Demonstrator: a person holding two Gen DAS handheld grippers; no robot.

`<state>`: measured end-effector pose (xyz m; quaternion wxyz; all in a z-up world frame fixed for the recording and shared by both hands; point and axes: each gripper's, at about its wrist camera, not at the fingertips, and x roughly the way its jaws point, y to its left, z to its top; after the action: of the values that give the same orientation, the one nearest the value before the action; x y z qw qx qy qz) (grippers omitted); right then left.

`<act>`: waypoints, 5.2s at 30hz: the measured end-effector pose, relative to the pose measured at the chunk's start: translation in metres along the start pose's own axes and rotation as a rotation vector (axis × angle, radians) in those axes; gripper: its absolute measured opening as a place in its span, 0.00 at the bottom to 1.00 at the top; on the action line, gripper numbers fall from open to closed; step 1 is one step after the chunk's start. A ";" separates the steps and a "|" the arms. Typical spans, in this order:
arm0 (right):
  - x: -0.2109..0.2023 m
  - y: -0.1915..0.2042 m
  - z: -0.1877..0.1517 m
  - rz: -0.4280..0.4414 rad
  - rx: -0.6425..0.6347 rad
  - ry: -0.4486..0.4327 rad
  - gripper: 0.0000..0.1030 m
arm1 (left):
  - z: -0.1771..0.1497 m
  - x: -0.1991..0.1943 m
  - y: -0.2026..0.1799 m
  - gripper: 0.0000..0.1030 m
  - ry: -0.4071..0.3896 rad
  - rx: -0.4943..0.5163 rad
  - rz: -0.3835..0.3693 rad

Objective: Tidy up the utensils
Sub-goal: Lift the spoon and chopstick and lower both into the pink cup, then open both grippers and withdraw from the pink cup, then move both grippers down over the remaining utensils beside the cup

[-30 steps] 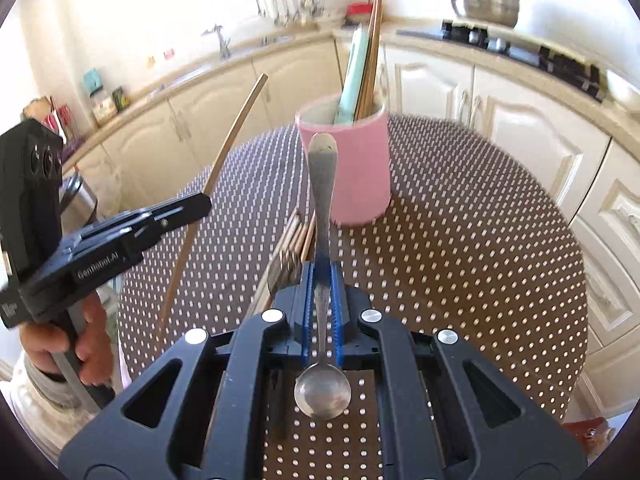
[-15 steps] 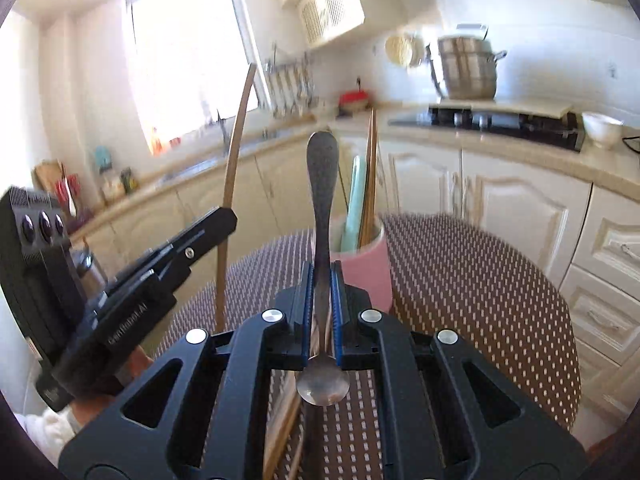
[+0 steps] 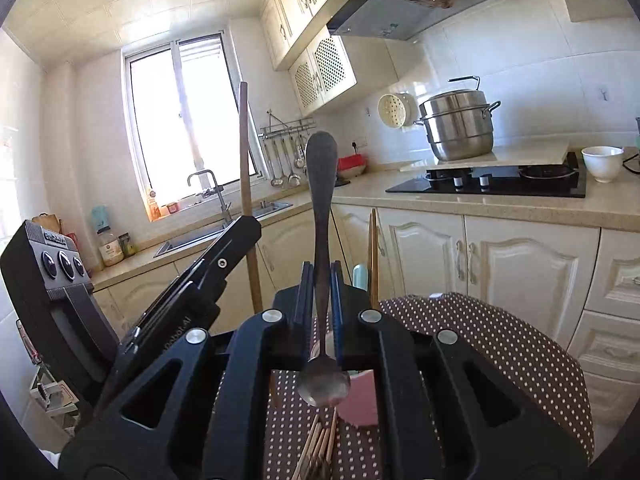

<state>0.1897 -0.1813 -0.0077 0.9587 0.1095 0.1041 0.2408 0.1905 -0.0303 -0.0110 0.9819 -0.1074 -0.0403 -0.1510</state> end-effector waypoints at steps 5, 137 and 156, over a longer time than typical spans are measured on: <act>0.021 -0.010 0.005 -0.013 0.001 -0.019 0.08 | -0.001 0.025 0.010 0.05 -0.003 -0.005 0.019; -0.005 -0.038 -0.160 -0.194 -0.002 0.567 0.49 | -0.158 -0.031 0.023 0.75 1.177 0.067 0.257; -0.002 -0.041 -0.163 -0.175 0.009 0.582 0.51 | -0.171 -0.008 -0.009 0.78 1.182 0.237 0.315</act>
<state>0.1648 -0.1915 -0.1732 0.9052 0.0310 0.3845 0.1781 0.1880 -0.0747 -0.1768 0.8539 0.0995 0.5098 -0.0329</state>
